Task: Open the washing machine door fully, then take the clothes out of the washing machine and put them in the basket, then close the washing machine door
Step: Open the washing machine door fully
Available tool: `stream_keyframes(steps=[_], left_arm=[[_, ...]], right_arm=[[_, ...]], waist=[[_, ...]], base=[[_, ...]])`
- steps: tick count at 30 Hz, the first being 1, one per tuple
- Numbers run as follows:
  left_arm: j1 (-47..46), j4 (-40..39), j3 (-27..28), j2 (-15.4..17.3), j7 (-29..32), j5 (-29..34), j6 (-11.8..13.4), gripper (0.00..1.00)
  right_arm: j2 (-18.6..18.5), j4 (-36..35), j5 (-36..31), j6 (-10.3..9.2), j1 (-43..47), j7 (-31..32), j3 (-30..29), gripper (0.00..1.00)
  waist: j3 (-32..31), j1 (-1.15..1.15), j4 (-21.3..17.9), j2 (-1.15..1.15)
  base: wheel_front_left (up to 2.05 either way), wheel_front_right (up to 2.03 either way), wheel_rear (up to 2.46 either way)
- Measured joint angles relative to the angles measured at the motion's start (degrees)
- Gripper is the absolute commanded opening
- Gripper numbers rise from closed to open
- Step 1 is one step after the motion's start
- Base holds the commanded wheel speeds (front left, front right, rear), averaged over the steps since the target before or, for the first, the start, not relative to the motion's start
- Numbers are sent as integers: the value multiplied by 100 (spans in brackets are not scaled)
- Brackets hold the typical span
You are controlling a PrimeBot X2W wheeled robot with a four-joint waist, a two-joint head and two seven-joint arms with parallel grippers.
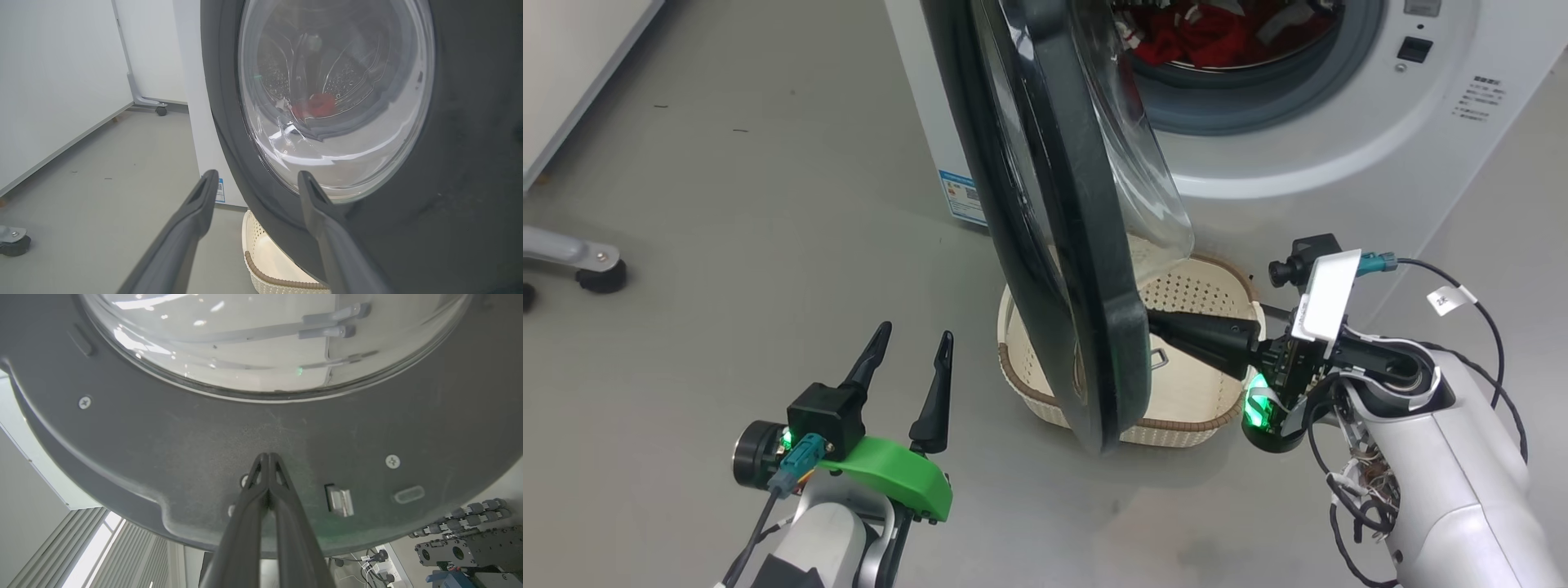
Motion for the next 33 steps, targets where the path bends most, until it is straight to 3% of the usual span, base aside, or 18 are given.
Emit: stream_keyframes(steps=[22, 33], left_arm=[[94, -2, -154, 2, 0, -148, 1, 100], [125, -42, -111, 4, 0, -148, 7, 100]], right_arm=[[0, -486, 467, 1, 341, -354, 787, 0], [9, -560, 505, 1, 356, -582, 1046, 0]], waist=[[-125, 0, 640, 0], [-150, 0, 687, 0]], base=[[0, 0, 0], [0, 0, 0]])
